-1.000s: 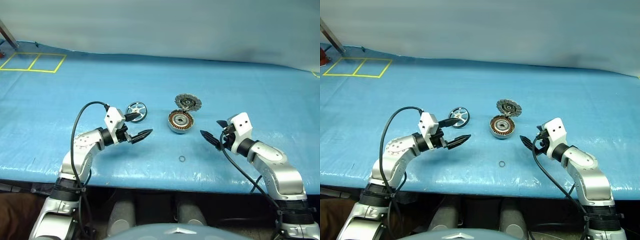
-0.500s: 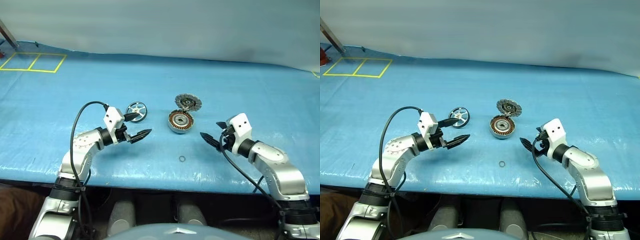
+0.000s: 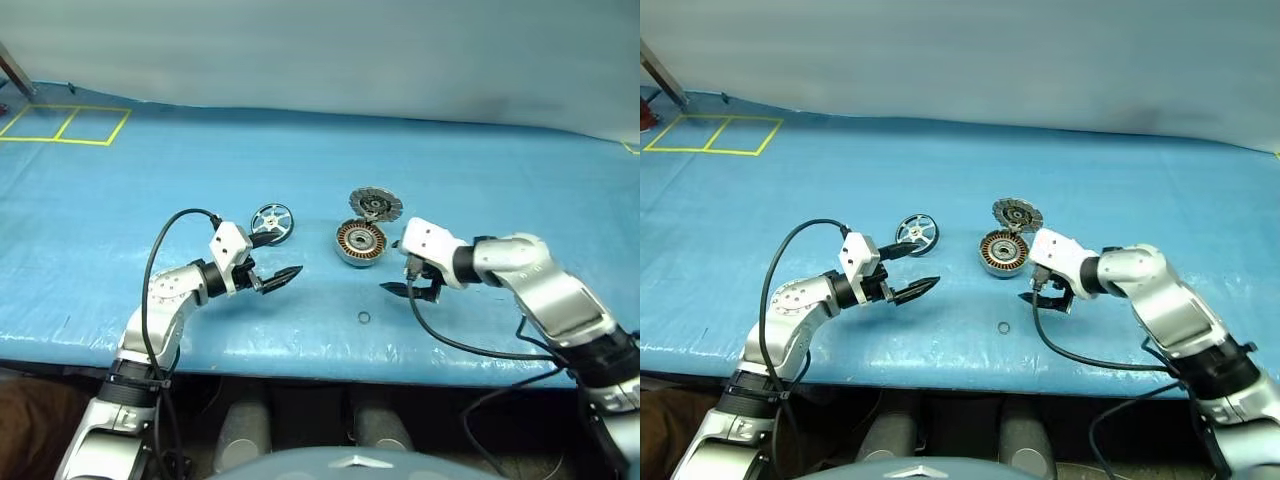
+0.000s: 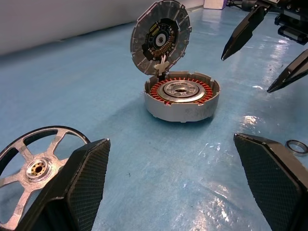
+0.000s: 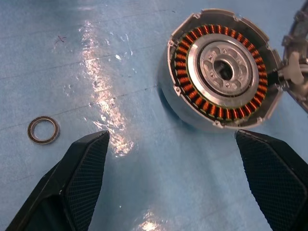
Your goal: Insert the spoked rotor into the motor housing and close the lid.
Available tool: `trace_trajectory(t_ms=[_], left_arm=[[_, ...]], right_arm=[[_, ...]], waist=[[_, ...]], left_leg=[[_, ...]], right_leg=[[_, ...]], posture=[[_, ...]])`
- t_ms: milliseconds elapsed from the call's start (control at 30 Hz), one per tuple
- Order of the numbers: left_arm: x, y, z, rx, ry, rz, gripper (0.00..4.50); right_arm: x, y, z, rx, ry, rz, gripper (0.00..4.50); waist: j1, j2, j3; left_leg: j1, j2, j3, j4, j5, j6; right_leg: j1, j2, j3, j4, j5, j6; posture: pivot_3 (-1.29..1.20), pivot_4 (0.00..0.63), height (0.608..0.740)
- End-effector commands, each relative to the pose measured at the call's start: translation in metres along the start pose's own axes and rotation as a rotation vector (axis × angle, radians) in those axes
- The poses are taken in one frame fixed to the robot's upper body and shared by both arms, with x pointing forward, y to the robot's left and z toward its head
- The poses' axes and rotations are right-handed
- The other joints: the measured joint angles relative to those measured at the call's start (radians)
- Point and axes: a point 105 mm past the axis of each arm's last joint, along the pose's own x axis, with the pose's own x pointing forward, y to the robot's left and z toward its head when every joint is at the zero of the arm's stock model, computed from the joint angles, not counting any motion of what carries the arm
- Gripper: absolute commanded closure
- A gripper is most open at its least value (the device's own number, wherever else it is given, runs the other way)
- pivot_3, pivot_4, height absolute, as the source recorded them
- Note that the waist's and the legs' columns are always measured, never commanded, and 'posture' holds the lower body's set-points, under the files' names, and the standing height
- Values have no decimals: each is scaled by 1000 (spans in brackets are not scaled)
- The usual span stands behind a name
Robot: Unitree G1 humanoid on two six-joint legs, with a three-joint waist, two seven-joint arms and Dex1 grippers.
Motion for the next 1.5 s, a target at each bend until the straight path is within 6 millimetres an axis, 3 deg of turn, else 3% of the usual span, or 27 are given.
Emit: trace_trajectory(t_ms=[33, 600, 1133, 1233, 1400, 1500], left_arm=[[-1, -1, 8, 28, -31, 10, 0], [-11, -7, 1, 8, -18, 51, 0], [-17, -3, 0, 5, -12, 86, 0], [-17, -2, 1, 9, -12, 87, 0], [-20, -2, 2, 13, -10, 90, 0], [-22, -2, 1, 13, -7, 92, 0]], right_arm=[[3, -7, 17, -101, 4, 34, 96], [37, -32, 29, -186, 51, 113, 96], [49, -23, 16, -165, 81, 173, 96], [51, -22, 13, -150, 88, 184, 716], [52, -24, 14, -152, 81, 166, 2289], [52, -22, 18, -152, 62, 169, 2289]], waist=[[0, 0, 0], [-1, 0, 0], [-1, 0, 0], [-1, 0, 0], [-1, -1, 0], [-6, -1, 0]], left_leg=[[0, 0, 0, 0, 0, 0], [1, 0, 1, 0, 0, 0], [1, 0, 1, -1, 0, 0], [1, 0, 1, -1, 0, 0], [1, 0, 0, -1, 0, 0], [2, 0, 1, -1, 0, 0]], right_leg=[[0, 0, 0, 0, 0, 0], [0, 0, 0, 1, 2, -3], [0, 0, 0, 1, 2, -4], [0, 0, 0, 1, 2, -4], [0, 0, 0, 1, 2, -4], [0, 0, -1, 1, 2, -3]], posture=[[0, 150, 740], [0, 150, 740], [0, 150, 740], [0, 150, 740], [0, 150, 740], [0, 150, 740]])
